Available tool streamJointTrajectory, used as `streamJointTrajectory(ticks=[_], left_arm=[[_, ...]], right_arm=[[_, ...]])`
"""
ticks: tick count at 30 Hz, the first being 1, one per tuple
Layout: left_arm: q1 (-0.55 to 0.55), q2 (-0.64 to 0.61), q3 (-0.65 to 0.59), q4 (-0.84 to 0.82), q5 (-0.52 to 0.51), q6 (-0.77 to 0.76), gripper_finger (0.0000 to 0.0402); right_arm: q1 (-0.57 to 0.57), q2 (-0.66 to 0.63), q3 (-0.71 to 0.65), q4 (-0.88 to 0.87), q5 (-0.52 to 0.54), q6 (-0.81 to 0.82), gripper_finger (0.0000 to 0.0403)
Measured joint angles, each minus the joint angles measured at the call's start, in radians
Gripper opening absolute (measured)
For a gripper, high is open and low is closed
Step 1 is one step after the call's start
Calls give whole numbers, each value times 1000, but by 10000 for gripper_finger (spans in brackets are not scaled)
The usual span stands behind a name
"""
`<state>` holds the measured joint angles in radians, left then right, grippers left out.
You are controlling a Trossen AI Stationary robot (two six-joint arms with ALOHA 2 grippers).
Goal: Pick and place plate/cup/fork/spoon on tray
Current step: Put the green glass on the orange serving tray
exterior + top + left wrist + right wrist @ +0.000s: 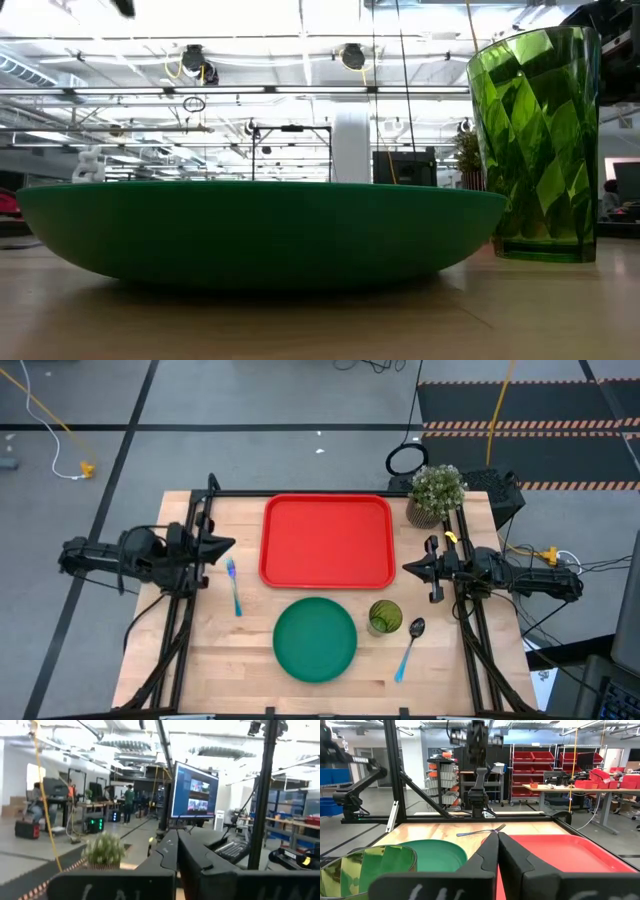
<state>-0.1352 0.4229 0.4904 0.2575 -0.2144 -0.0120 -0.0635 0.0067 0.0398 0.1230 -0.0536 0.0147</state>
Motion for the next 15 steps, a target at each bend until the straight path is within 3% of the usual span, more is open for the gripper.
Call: streamJointTrajectory(ticks=[8,15], left_arm=[[0,324,328,-7,-1,81,3],[-8,574,583,-125,-1,38,2]], right_arm=[[0,0,0,0,0,0,0],[0,0,0,0,0,0,0]])
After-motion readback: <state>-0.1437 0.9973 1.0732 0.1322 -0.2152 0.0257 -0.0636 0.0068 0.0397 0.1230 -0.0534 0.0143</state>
